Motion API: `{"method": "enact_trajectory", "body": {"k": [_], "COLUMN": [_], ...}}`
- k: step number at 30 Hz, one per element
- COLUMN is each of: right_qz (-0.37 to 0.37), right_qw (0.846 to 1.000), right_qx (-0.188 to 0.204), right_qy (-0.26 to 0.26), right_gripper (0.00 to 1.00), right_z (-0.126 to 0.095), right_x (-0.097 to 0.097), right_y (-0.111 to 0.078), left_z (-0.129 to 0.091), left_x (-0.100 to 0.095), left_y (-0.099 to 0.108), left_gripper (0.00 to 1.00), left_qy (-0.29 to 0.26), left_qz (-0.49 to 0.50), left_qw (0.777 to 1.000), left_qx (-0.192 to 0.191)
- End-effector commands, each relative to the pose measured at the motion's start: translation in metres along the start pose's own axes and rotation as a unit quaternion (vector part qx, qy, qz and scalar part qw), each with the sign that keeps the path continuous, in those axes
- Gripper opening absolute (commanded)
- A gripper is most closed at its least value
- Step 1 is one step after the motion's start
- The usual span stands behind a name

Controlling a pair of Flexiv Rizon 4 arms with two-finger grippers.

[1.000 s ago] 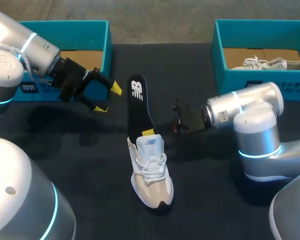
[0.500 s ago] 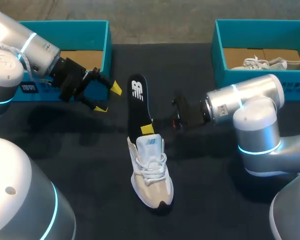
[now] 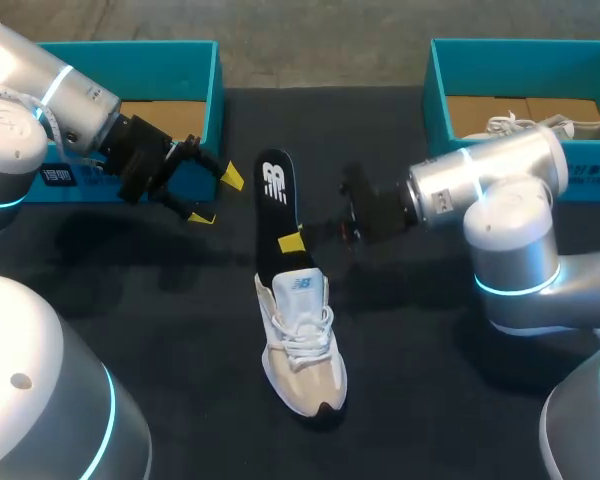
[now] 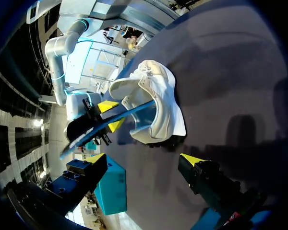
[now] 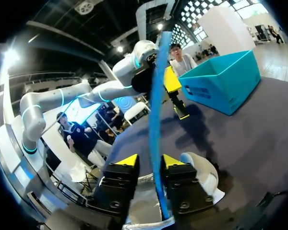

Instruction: Take the shoe out of the shoebox, open the shoe tongue, remove and reinsert the insole, then place the shoe into the shoebox

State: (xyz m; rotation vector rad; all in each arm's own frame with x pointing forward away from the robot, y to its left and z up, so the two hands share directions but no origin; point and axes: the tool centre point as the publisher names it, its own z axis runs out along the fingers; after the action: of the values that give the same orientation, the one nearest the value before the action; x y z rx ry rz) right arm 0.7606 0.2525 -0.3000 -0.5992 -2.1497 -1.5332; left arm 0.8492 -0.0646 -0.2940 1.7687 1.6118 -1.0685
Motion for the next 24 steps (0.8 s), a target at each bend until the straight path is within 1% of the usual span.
{"method": "enact_trajectory", "body": {"k": [1, 11, 19, 24], "right_qz": [0.002, 0.01, 0.031, 0.042], "right_qw": [1.0, 1.0, 0.999, 0.999], "right_qx": [0.006, 0.008, 0.005, 0.006], "right_qy": [0.001, 0.005, 0.012, 0.017], "right_gripper": [0.0, 0.0, 0.0, 0.0], "right_z": [0.003, 0.004, 0.006, 0.008], "right_x": [-0.003, -0.008, -0.018, -0.019], "right_y": [0.002, -0.001, -0.014, -0.022], "left_z": [0.0, 0.0, 0.0, 0.0], "left_x": [0.0, 0.0, 0.0, 0.0], "left_y": [0.0, 0.0, 0.0, 0.0], "left_gripper": [1.0, 1.0, 1.0, 1.0], "left_qy": [0.001, 0.001, 0.001, 0.001], "left_qz": [0.0, 0.0, 0.0, 0.0], "left_qw": [1.0, 1.0, 1.0, 1.0], "left_qx": [0.0, 0.0, 0.0, 0.0]}}
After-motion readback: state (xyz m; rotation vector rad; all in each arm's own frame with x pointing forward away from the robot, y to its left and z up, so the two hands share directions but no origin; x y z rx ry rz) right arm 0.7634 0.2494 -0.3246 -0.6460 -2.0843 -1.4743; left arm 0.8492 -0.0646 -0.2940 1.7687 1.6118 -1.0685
